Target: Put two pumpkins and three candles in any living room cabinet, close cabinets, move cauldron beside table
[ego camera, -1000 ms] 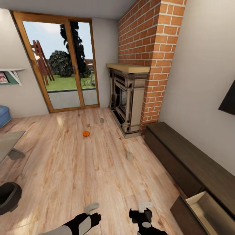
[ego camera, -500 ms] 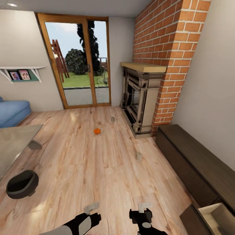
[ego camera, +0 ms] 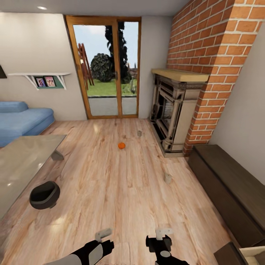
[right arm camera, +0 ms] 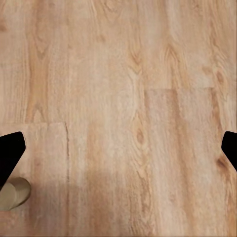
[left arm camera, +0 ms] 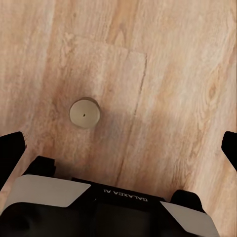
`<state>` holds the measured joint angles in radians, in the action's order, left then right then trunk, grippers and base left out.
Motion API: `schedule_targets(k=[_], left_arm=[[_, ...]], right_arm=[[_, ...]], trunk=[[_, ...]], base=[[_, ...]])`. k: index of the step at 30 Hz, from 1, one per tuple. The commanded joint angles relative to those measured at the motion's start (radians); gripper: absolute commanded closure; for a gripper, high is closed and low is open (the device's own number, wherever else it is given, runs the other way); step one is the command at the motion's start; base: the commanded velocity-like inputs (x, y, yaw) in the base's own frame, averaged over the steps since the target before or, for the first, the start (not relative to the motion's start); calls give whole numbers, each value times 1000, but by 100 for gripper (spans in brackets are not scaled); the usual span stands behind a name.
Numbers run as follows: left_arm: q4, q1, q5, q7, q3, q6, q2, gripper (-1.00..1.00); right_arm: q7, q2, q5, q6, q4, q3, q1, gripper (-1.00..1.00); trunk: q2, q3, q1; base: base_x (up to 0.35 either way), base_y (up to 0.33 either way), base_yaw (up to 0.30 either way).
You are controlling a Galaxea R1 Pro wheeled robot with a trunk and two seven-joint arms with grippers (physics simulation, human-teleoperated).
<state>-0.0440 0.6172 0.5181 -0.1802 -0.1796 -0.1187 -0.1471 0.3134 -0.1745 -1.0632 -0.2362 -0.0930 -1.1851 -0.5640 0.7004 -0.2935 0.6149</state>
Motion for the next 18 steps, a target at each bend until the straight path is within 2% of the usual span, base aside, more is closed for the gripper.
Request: schedule_targets(k=[1,9,13,18], left_arm=[[-2,0,8,-5,-9,-6,0,-100],[-2,0,8,-5,-8,-6,0,-100],[-2,0,8,-5,-8,-6,0,-100],[-2,0,8,-5,-8,-6,0,-100]], right_arm=[[4,0,-9,-3,-1,-8,-1,-100],[4,0,-9,-3,-1,-8,-1,-100],[4,0,-9,-3,-1,-8,0,-100],[4,0,-9,-3,-1,-8,0,-100]], trunk=[[-6,1,-4],[-62,19,-34],[-62,16,-34],[-62,14,-34]], base=[[0,0,256],[0,0,256],[0,0,233],[0,0,68]])
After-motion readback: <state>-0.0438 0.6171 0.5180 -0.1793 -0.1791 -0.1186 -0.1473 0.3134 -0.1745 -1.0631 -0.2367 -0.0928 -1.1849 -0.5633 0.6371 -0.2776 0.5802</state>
